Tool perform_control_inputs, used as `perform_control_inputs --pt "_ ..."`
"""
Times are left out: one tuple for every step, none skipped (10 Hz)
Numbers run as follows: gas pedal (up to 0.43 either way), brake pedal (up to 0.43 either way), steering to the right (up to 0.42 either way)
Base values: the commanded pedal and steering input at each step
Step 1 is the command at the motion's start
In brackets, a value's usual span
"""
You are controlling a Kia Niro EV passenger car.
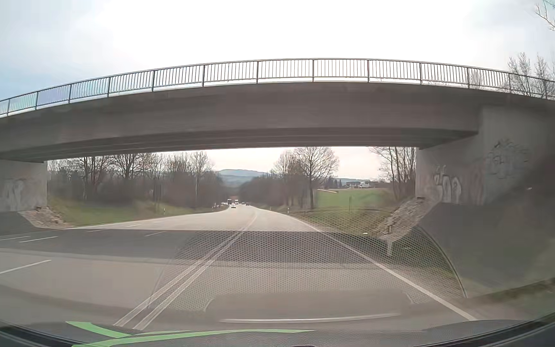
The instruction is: Follow the waypoints while adhering to traffic rules and regulations
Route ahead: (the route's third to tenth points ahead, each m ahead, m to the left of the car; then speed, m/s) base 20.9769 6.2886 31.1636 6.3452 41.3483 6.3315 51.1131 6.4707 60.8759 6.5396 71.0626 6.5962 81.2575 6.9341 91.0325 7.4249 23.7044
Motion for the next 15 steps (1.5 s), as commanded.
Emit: perform_control_inputs --pt "0.000 0.012 -0.004" --pt "0.000 0.122 -0.004" --pt "0.000 0.177 -0.004" --pt "0.000 0.201 -0.004" --pt "0.000 0.220 -0.003" --pt "0.000 0.232 -0.003" --pt "0.000 0.232 -0.003" --pt "0.000 0.232 -0.002" --pt "0.000 0.238 -0.002" --pt "0.000 0.238 -0.002" --pt "0.000 0.238 -0.001" --pt "0.000 0.238 -0.001" --pt "0.000 0.232 -0.001" --pt "0.000 0.226 -0.001" --pt "0.000 0.207 -0.001"
